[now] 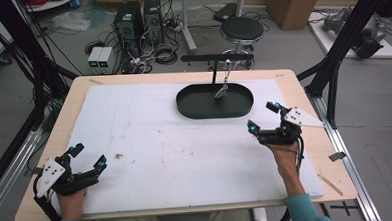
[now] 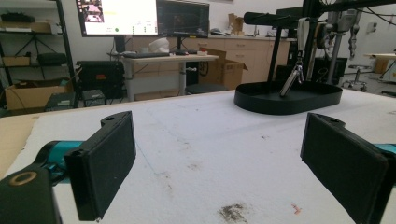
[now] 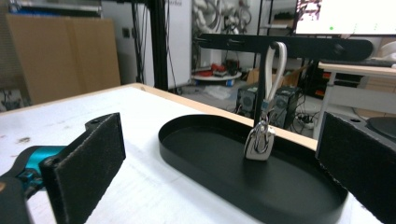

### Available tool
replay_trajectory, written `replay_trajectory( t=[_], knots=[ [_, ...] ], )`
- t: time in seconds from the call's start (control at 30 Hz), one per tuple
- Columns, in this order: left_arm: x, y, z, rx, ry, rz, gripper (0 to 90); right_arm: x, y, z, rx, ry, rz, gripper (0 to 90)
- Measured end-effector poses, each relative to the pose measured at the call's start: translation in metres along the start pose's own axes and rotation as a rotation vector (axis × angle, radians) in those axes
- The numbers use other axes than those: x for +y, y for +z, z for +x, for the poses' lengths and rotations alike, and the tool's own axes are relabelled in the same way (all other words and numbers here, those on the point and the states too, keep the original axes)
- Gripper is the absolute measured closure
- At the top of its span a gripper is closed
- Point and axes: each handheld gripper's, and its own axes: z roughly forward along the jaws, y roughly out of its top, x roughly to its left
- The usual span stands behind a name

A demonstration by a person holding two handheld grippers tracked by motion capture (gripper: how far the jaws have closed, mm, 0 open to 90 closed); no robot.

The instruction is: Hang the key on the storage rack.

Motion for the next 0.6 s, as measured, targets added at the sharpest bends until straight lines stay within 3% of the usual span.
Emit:
replay_trajectory(
  t=[0.13,0.23,0.33,0.43,0.6],
  knots=[
    [0.0,0.0,0.0,0.0,0.004,0.0,10.8,-0.013,-0.015,0.003,-0.008,0.006,-0.011,0.6],
    [0.0,0.0,0.0,0.0,0.003,0.001,10.8,-0.032,-0.032,0.005,-0.02,-0.011,-0.054,0.7],
    [0.0,0.0,0.0,0.001,0.001,-0.001,10.8,-0.039,-0.036,0.006,-0.031,-0.022,-0.05,0.6],
    [0.0,0.0,0.0,0.0,0.001,-0.001,10.8,-0.054,-0.042,0.005,-0.05,0.014,-0.045,0.7],
    [0.0,0.0,0.0,-0.001,0.0,-0.001,10.8,-0.067,-0.041,0.005,-0.06,0.033,-0.019,0.7]
  ],
)
